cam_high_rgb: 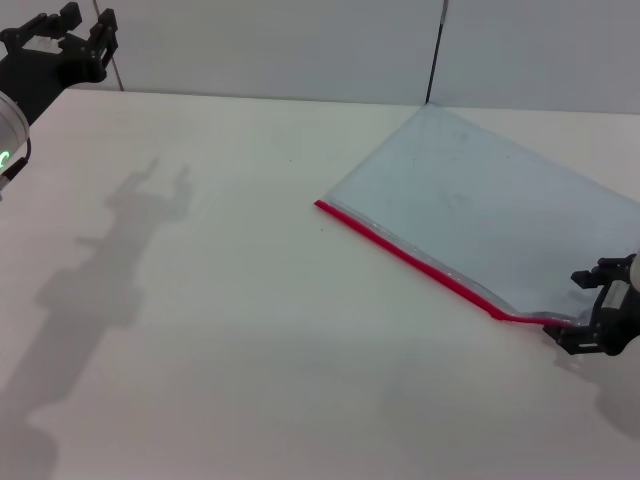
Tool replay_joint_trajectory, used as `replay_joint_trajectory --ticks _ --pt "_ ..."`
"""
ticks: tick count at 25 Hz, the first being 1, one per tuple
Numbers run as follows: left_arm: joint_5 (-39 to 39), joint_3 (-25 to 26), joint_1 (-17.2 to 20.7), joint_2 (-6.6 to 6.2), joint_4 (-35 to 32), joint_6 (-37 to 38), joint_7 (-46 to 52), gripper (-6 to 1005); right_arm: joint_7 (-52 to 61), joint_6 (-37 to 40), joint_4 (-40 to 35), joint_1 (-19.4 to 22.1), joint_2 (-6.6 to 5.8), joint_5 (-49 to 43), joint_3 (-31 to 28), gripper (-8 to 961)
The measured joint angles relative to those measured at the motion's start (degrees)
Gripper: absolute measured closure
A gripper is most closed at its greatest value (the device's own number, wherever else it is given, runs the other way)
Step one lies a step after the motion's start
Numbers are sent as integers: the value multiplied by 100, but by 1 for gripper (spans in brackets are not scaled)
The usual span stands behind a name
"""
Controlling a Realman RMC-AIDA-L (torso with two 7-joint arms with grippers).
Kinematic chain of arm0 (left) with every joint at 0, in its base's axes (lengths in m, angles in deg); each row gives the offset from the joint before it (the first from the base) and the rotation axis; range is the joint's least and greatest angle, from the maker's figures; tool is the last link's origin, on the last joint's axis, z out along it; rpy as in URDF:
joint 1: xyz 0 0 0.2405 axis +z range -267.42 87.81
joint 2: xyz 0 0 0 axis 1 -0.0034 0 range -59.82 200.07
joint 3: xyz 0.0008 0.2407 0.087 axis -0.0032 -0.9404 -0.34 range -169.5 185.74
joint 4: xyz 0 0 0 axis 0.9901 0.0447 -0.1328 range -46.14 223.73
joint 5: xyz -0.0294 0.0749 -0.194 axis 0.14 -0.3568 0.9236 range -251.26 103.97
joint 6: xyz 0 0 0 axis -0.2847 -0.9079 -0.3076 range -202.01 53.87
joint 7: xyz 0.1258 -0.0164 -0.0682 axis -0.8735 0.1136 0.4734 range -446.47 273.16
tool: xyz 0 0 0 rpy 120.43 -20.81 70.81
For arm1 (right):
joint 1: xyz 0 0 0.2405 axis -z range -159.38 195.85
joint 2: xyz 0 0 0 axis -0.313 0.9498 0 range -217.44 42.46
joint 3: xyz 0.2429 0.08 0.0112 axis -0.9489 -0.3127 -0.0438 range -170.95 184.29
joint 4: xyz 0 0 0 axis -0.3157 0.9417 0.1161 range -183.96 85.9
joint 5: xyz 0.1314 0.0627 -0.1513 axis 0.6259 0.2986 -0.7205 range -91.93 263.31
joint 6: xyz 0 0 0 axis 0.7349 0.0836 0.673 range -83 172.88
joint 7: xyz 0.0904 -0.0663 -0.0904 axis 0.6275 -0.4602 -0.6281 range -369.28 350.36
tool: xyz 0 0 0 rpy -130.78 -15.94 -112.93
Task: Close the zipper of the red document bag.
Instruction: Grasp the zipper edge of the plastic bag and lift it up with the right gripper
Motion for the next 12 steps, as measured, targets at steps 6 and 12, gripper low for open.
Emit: replay_joint_trajectory --ticks 6,12 --pt "0 0 0 0 0 0 4 580 154 -7 9 -35 -2 -229 37 179" --pt "0 0 0 0 0 0 5 580 187 114 -29 -42 4 -248 129 180"
